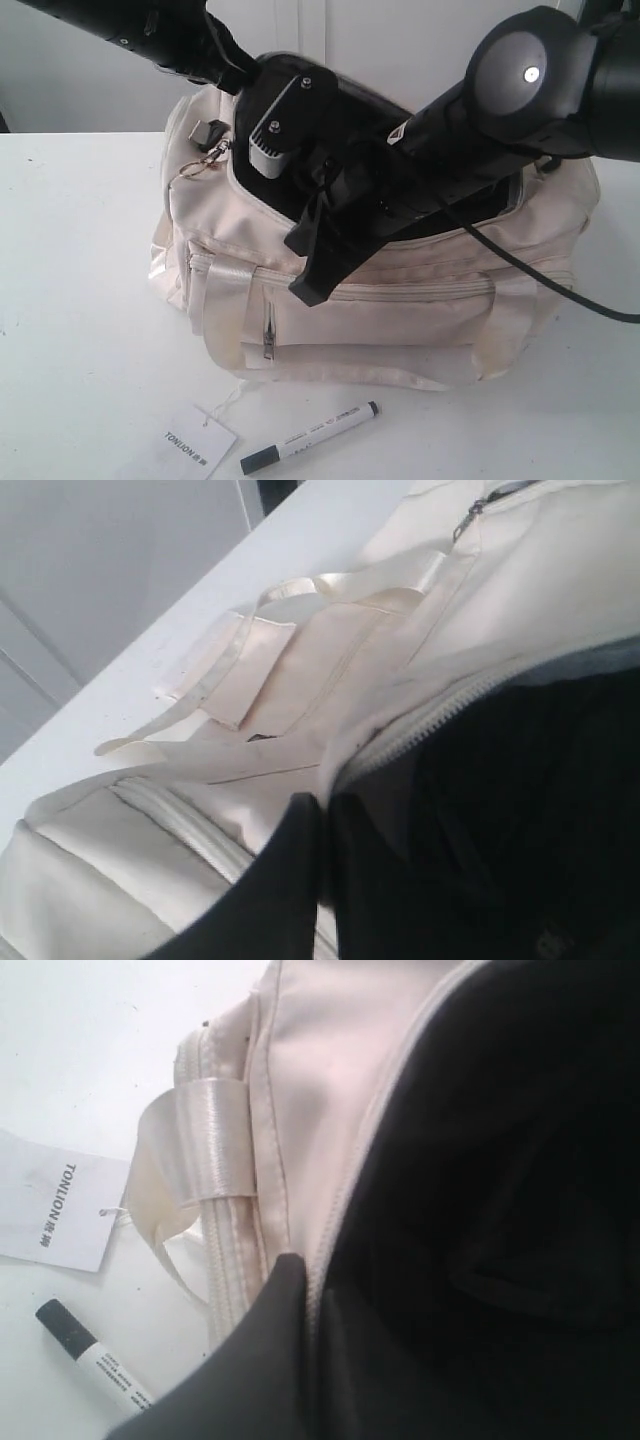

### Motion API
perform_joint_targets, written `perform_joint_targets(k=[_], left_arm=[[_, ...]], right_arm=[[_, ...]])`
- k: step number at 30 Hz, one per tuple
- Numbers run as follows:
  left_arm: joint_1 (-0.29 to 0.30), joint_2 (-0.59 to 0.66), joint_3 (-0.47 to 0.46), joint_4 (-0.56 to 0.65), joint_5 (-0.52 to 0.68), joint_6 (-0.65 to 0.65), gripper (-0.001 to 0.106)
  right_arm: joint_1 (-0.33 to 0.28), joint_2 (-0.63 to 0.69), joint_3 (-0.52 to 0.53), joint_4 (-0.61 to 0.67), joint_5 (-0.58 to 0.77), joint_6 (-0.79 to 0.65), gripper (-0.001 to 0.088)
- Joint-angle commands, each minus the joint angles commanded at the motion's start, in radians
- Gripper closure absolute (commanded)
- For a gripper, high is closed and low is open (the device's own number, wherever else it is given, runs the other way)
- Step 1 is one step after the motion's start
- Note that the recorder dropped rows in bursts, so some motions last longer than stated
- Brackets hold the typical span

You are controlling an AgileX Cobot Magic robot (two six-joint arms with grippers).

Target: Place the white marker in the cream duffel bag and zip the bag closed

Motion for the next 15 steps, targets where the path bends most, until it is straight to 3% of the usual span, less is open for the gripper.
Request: perform_joint_targets(k=[15], left_arm=[[0.0,0.078,0.0,0.0,-0.187,0.0,0.105]], right_arm=[[0.0,0.0,0.0,0.0,0.012,-0.091,0.0868]])
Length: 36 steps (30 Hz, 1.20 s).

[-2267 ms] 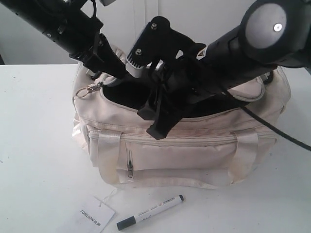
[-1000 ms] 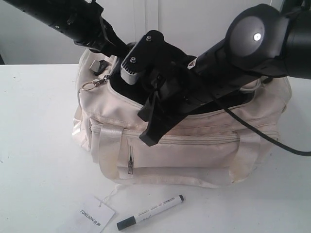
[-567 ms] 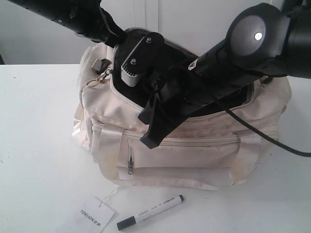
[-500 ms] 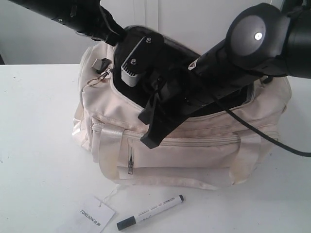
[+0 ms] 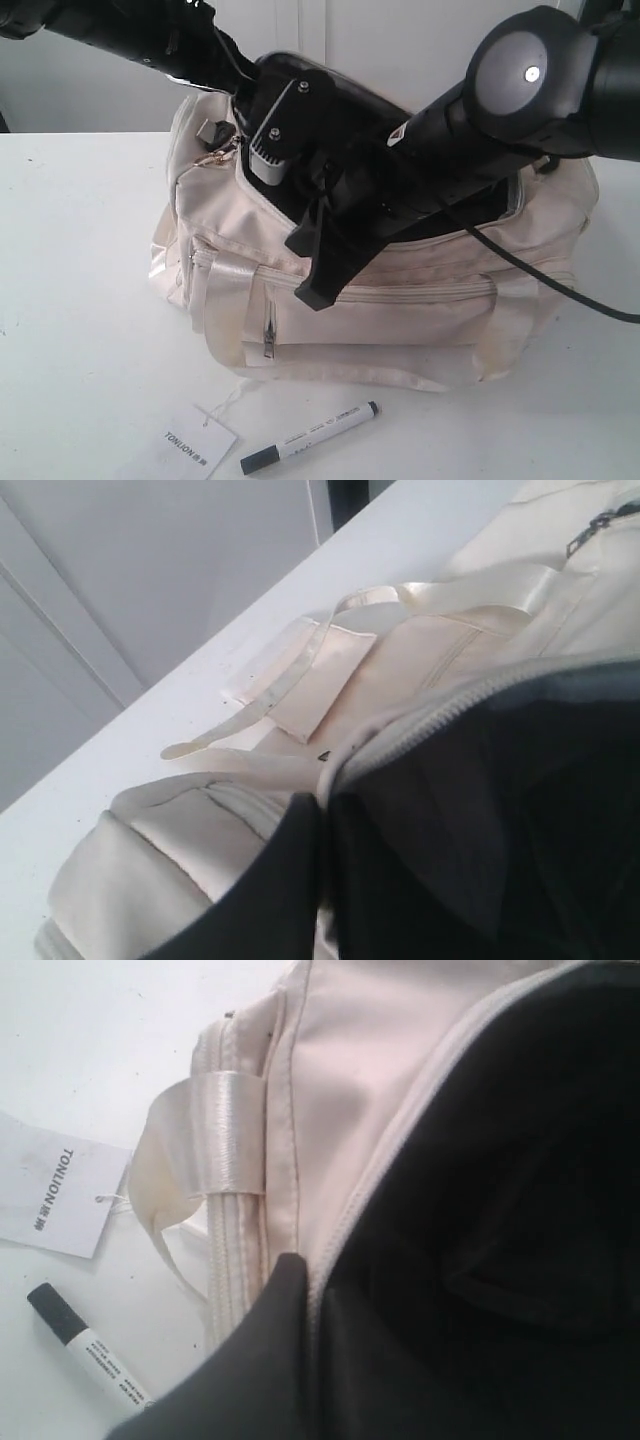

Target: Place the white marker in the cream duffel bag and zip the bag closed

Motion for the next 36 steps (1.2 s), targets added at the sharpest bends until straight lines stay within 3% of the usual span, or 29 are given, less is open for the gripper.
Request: perform_joint_targets(k=[15,36], left_arm=[[0.0,0.037,0.0,0.0,-0.278,0.0,0.105],[0.0,0.092,0.0,0.0,-0.325,0.0,0.105]], right_arm=[[0.0,0.0,0.0,0.0,0.052,-0.089,0.0868],[0.0,0.0,0.0,0.0,0.049,-0.082,0.0868]])
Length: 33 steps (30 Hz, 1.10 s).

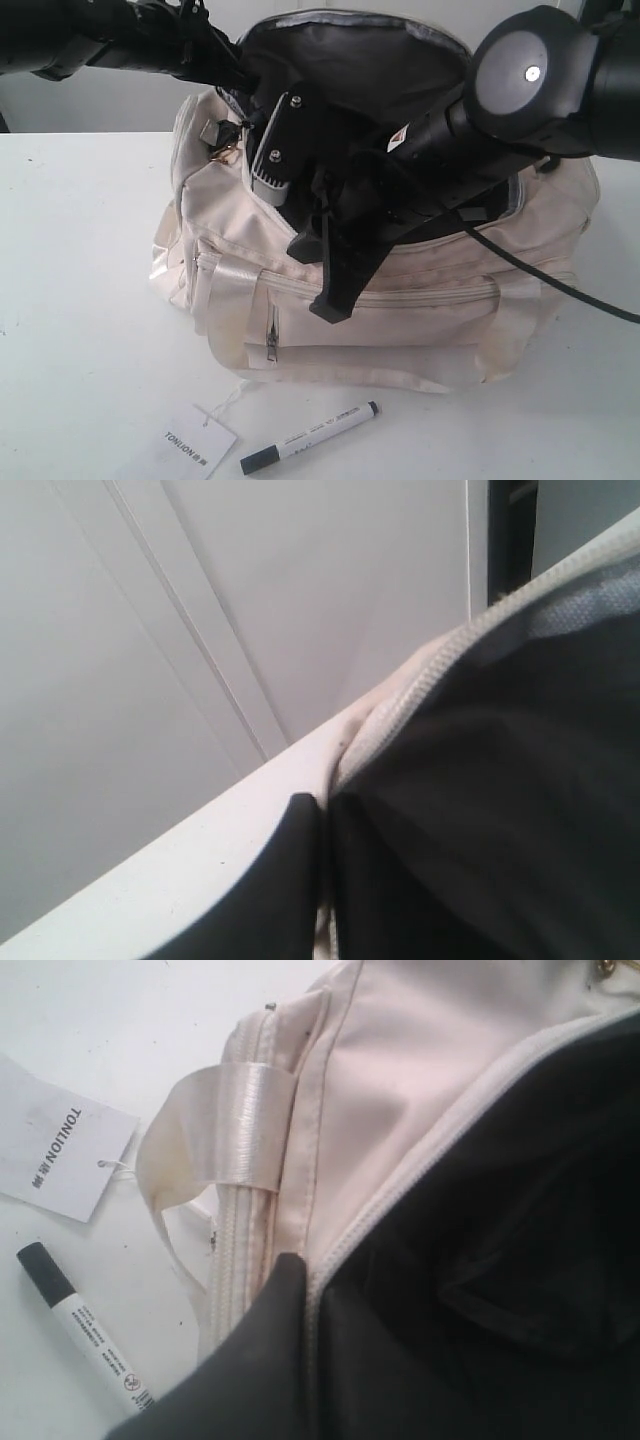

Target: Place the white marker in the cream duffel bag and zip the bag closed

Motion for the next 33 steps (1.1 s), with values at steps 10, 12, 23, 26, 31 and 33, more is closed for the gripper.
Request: perform_joint_targets(k=[10,12,23,26,31,33], left_arm=[[0.0,0.0,0.0,0.0,0.0,0.0,0.105],[0.0,0.0,0.0,0.0,0.0,0.0,0.105],[0.0,0.0,0.0,0.0,0.0,0.0,0.105],[0.0,0.0,0.0,0.0,0.0,0.0,0.105],[0.0,0.0,0.0,0.0,0.0,0.0,0.105],[0.0,0.0,0.0,0.0,0.0,0.0,0.105]], right_arm=[[0.0,0.0,0.0,-0.002,0.0,0.0,0.0655],[0.0,0.0,0.0,-0.002,0.0,0.0,0.0576],[0.0,-0.005,0.0,-0.002,-0.104,0.074,0.0311],[0.0,-0.025,0.0,-0.002,-0.156,0.149,0.0311],[0.0,-0.075,0.0,-0.002,-0.147,0.173,0.0311],[0.0,-0.098,0.0,-0.002,-0.145,0.194,0.0314]])
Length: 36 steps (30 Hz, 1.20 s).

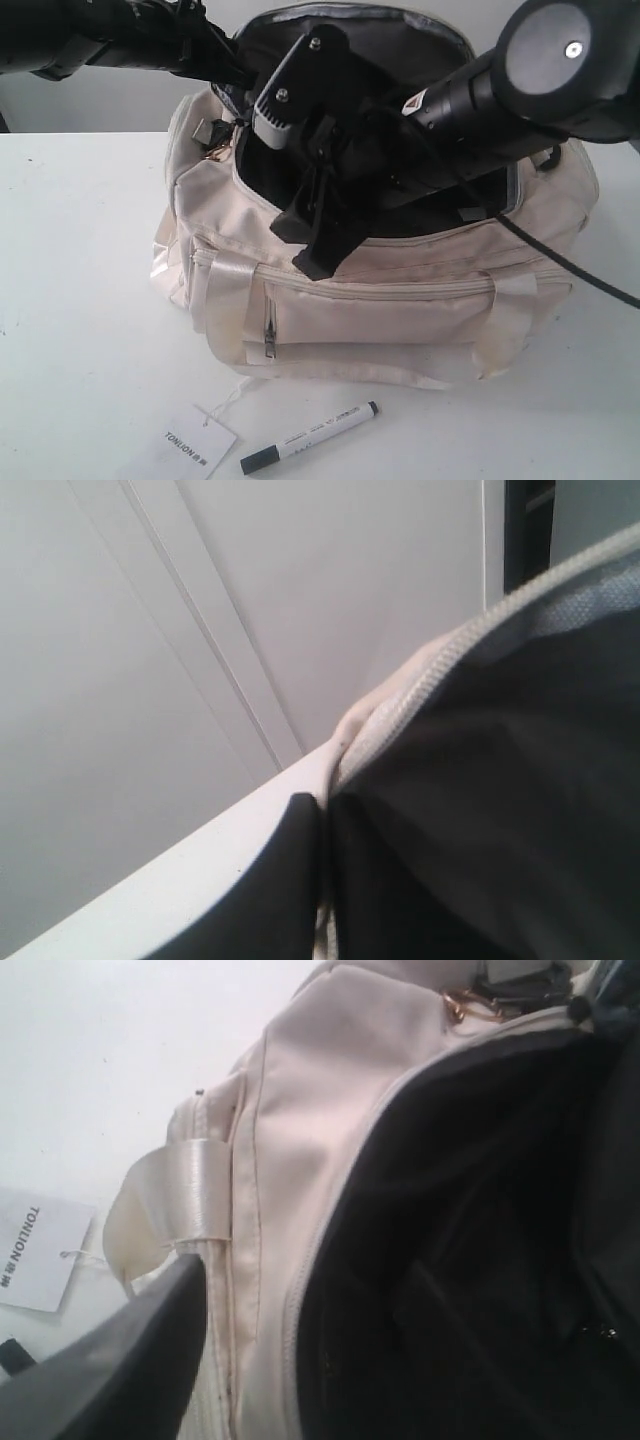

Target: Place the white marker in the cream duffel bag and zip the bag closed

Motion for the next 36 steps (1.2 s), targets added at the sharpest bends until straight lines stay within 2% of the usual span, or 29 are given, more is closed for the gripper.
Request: perform_joint_targets(k=[6,8,13,18,20,36], left_arm=[[0.0,0.0,0.0,0.0,0.0,0.0,0.105],[0.0,0.0,0.0,0.0,0.0,0.0,0.105],[0.0,0.0,0.0,0.0,0.0,0.0,0.105],[0.0,0.0,0.0,0.0,0.0,0.0,0.105],[0.0,0.0,0.0,0.0,0.0,0.0,0.105],[0.0,0.0,0.0,0.0,0.0,0.0,0.105]], right_arm=[[0.0,-0.037,0.0,0.0,0.031,0.005,0.0318],[0.0,-0.039,0.0,0.0,0.043,0.007,0.0349],[0.0,-0.039,0.0,0.0,0.098,0.012,0.0535],[0.0,-0.039,0.0,0.0,0.155,0.012,0.08],[0.0,-0.041,0.0,0.0,0.164,0.012,0.0868],[0.0,-0.043,0.0,0.005,0.24,0.015,0.0868]])
